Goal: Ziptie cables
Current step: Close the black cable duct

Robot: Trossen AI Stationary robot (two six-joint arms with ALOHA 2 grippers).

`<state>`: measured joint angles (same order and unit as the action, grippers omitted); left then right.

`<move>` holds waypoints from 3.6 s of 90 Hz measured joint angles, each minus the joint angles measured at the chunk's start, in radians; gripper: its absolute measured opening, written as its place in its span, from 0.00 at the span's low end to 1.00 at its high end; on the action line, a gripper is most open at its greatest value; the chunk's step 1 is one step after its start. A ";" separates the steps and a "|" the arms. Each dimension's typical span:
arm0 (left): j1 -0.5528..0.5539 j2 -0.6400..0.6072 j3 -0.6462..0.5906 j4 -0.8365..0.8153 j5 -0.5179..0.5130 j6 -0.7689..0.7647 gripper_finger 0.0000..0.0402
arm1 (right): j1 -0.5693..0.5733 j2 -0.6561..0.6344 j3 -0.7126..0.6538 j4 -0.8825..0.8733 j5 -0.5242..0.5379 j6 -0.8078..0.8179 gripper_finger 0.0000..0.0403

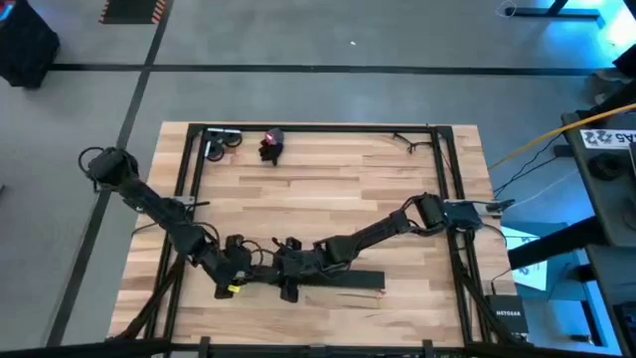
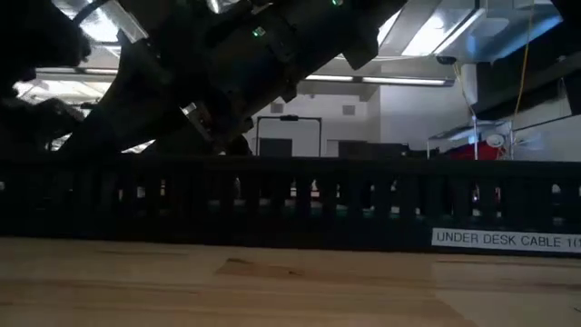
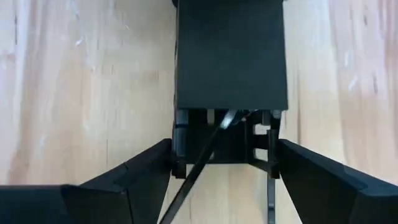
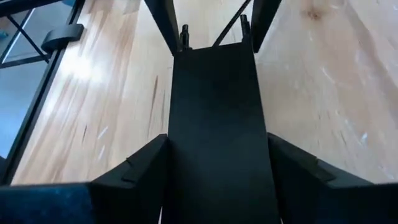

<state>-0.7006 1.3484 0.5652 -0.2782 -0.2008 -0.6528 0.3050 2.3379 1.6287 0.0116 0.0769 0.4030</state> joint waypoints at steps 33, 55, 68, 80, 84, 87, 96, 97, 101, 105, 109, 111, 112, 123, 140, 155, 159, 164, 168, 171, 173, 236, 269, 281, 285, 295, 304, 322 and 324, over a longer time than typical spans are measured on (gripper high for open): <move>-0.011 0.076 -0.066 0.250 -0.029 0.009 0.48 | 0.004 0.008 -0.006 0.086 -0.015 -0.014 0.55; 0.007 0.092 -0.069 0.326 -0.015 0.045 0.51 | 0.003 0.023 -0.006 0.134 -0.018 -0.012 0.55; 0.013 0.094 -0.072 0.351 -0.012 0.085 0.56 | 0.002 0.024 -0.008 0.162 -0.016 -0.015 0.55; 0.013 0.094 -0.073 0.360 -0.014 0.107 0.61 | 0.002 0.024 -0.008 0.163 -0.012 -0.024 0.55; 0.014 0.094 -0.073 0.361 -0.016 0.106 0.62 | 0.002 0.024 -0.008 0.163 -0.011 -0.027 0.55; 0.015 0.094 -0.072 0.361 -0.013 0.104 0.63 | 0.002 0.024 -0.007 0.162 -0.010 -0.027 0.55; 0.019 0.076 -0.046 0.287 0.038 0.089 0.65 | 0.001 0.024 -0.003 0.143 -0.010 -0.033 0.55; 0.019 0.073 -0.040 0.270 0.047 0.084 0.65 | 0.001 0.024 -0.002 0.142 -0.010 -0.035 0.55; 0.019 0.059 -0.015 0.183 0.065 0.053 0.65 | 0.000 0.024 -0.001 0.137 -0.006 -0.037 0.55; 0.019 0.044 0.009 0.092 0.074 0.015 0.65 | -0.005 0.024 0.000 0.138 -0.009 -0.037 0.55; 0.014 0.030 0.032 0.019 0.075 -0.025 0.64 | -0.007 0.024 0.001 0.138 -0.011 -0.036 0.55; 0.011 0.020 0.042 -0.012 0.079 -0.039 0.64 | -0.008 0.023 0.001 0.136 -0.010 -0.036 0.55; 0.010 0.016 0.047 -0.025 0.082 -0.048 0.64 | -0.008 0.023 0.001 0.133 -0.009 -0.035 0.55; -0.010 -0.031 0.064 -0.093 0.109 -0.090 0.62 | -0.008 0.023 0.000 0.111 -0.006 -0.030 0.55; -0.046 -0.068 0.065 -0.151 0.083 -0.193 0.59 | -0.010 0.023 0.000 0.103 -0.013 -0.034 0.55; -0.099 -0.036 0.026 -0.094 0.010 -0.249 0.59 | -0.009 0.022 -0.001 0.104 -0.023 -0.041 0.55; -0.105 -0.017 0.010 -0.070 -0.014 -0.254 0.59 | -0.009 0.022 -0.001 0.104 -0.025 -0.048 0.55; -0.105 0.010 -0.004 -0.055 -0.050 -0.264 0.58 | -0.008 0.022 -0.001 0.105 -0.025 -0.064 0.55; -0.105 0.032 -0.013 -0.027 -0.069 -0.260 0.58 | -0.007 0.022 -0.002 0.107 -0.025 -0.070 0.55; -0.102 0.050 -0.019 0.005 -0.079 -0.251 0.58 | -0.007 0.022 -0.002 0.107 -0.025 -0.073 0.55; -0.100 0.063 -0.023 0.027 -0.083 -0.240 0.58 | -0.007 0.022 -0.002 0.107 -0.026 -0.074 0.55; -0.095 0.148 -0.034 0.208 -0.113 -0.097 0.01 | -0.005 0.021 -0.004 0.115 -0.008 -0.093 0.55; -0.082 0.149 -0.034 0.212 -0.122 -0.081 0.01 | -0.006 0.022 -0.003 0.111 0.017 -0.089 0.55; -0.082 0.149 -0.035 0.213 -0.123 -0.081 0.01 | -0.011 0.023 -0.006 0.146 0.016 -0.090 0.55; -0.082 0.149 -0.035 0.213 -0.123 -0.083 0.01 | -0.015 0.023 -0.006 0.146 0.009 -0.092 0.55; -0.082 0.149 -0.035 0.214 -0.125 -0.084 0.01 | -0.018 0.023 -0.006 0.149 -0.002 -0.094 0.55; -0.082 0.149 -0.035 0.214 -0.126 -0.084 0.01 | -0.019 0.023 -0.006 0.150 0.010 -0.093 0.55; -0.082 0.149 -0.035 0.215 -0.125 -0.097 0.01 | -0.023 0.020 -0.003 0.114 0.002 -0.075 0.55; -0.083 0.149 -0.035 0.215 -0.123 -0.102 0.01 | -0.023 0.020 -0.002 0.112 0.003 -0.070 0.55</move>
<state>-0.7832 1.4971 0.5301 -0.0633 -0.3241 -0.7546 0.2821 2.3577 1.6264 0.1232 0.0798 0.3332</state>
